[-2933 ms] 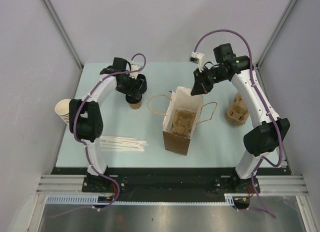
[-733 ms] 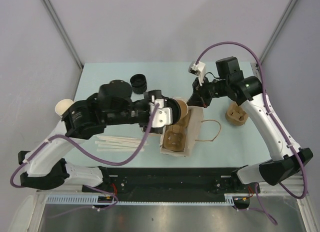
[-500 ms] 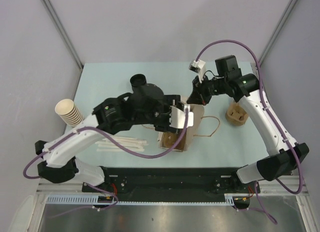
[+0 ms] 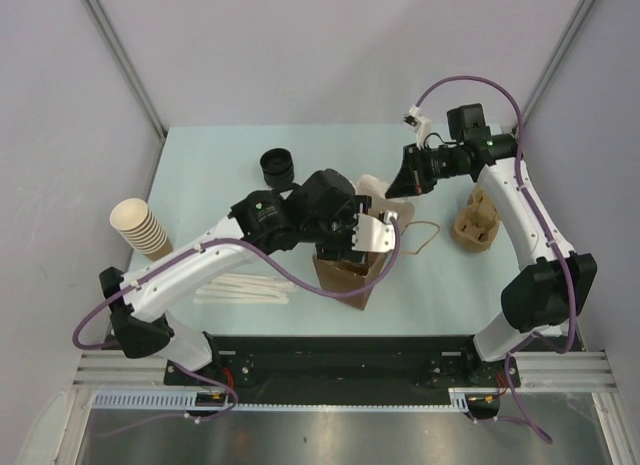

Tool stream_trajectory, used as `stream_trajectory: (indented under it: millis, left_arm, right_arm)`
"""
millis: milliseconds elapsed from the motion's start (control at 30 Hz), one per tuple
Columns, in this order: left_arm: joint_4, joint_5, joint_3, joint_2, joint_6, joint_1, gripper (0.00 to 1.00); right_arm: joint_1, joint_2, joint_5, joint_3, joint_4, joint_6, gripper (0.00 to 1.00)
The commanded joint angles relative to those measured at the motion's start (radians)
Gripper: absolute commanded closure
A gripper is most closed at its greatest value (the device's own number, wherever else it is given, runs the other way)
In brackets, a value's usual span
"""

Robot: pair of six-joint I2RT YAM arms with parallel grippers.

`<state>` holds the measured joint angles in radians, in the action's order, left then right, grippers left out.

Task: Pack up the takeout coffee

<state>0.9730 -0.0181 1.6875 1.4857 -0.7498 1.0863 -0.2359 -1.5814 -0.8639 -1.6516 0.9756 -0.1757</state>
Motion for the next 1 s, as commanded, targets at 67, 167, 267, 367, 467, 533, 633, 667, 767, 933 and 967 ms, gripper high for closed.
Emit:
stream_trajectory:
  millis: [67, 167, 267, 367, 467, 533, 633, 667, 767, 933, 967]
  left_arm:
    - [-0.016, 0.098, 0.015, 0.007, 0.020, -0.083, 0.67]
    - [-0.011, 0.136, 0.021, 0.007, 0.030, -0.081, 0.67]
    - [-0.019, 0.173, 0.024, 0.015, 0.067, -0.083, 0.67]
    - [-0.049, 0.190, -0.005, 0.005, 0.108, -0.081, 0.67]
    - [-0.077, 0.210, -0.043, -0.002, 0.132, -0.081, 0.67]
    - [-0.105, 0.227, -0.092, -0.019, 0.153, -0.081, 0.68]
    - [-0.160, 0.245, -0.172, -0.042, 0.184, -0.080, 0.67]
    - [-0.166, 0.247, -0.183, -0.044, 0.196, -0.080, 0.67]
    - [-0.171, 0.267, -0.206, -0.048, 0.236, -0.081, 0.67]
    - [-0.214, 0.303, -0.226, -0.022, 0.279, -0.080, 0.67]
    - [-0.217, 0.305, -0.219, -0.013, 0.283, -0.080, 0.67]
  right_arm:
    - [0.030, -0.022, -0.110, 0.015, 0.066, 0.036, 1.00]
    - [0.027, -0.019, -0.106, 0.013, 0.067, 0.035, 1.00]
    - [0.030, 0.012, -0.074, 0.042, 0.080, 0.027, 1.00]
    - [0.032, 0.088, -0.058, 0.104, 0.016, 0.050, 1.00]
    - [0.004, 0.174, -0.017, 0.171, -0.070, 0.111, 1.00]
    - [-0.011, 0.211, 0.043, 0.210, -0.100, 0.108, 0.98]
    - [-0.029, 0.247, 0.075, 0.251, -0.159, 0.114, 0.96]
    - [-0.042, 0.242, 0.088, 0.250, -0.175, 0.117, 0.95]
    - [-0.049, 0.233, 0.121, 0.251, -0.148, 0.142, 0.90]
    - [-0.031, 0.244, 0.155, 0.268, -0.117, 0.119, 0.67]
    - [-0.019, 0.247, 0.149, 0.266, -0.126, 0.117, 0.61]
